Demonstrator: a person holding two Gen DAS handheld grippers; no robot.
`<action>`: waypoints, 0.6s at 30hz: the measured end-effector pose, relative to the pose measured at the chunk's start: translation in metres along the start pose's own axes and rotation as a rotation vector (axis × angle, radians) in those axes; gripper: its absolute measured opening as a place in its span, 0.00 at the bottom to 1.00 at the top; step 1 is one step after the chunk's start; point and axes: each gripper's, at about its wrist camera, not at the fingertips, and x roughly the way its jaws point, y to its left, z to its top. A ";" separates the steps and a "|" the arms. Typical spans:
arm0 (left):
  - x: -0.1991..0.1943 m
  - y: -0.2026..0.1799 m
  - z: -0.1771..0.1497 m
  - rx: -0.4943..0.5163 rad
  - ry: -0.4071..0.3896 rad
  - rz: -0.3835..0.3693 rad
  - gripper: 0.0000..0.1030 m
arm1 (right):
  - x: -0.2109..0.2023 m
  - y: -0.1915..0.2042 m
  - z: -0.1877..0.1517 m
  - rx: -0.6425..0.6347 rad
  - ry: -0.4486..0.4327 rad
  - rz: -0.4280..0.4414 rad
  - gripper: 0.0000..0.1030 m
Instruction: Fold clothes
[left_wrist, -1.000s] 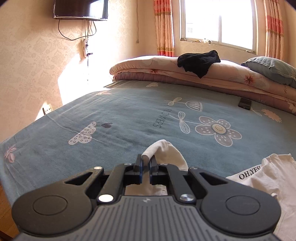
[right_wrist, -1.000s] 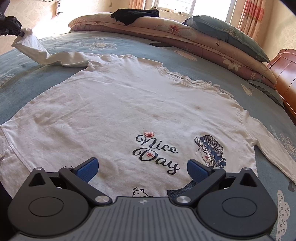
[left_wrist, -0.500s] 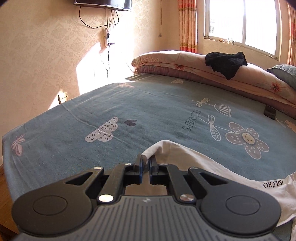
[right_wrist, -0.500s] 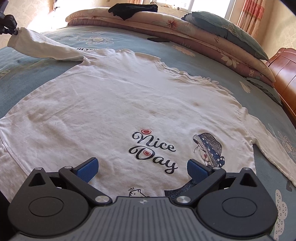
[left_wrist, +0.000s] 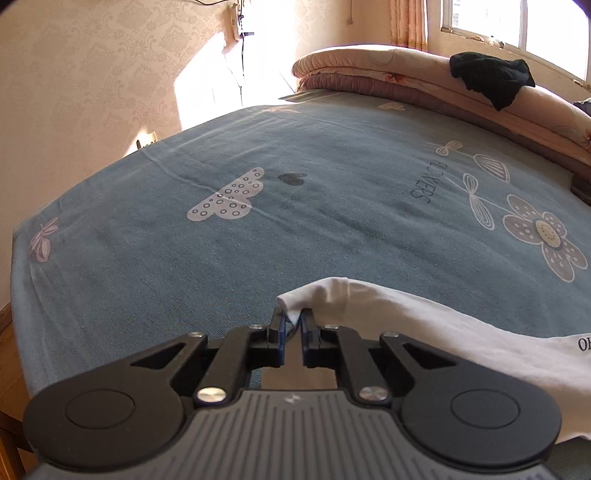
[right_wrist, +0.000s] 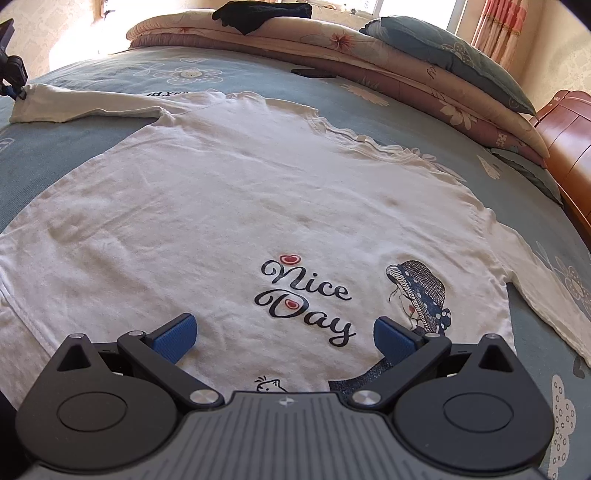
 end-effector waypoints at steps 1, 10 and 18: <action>0.000 0.005 0.000 -0.018 -0.008 0.017 0.15 | 0.000 0.000 0.000 0.000 0.001 -0.001 1.00; -0.011 0.027 -0.007 -0.027 0.025 -0.073 0.36 | 0.003 0.002 0.003 0.007 -0.003 0.005 1.00; 0.003 0.022 -0.039 -0.104 0.089 -0.136 0.43 | 0.000 0.008 0.005 -0.025 -0.007 0.010 1.00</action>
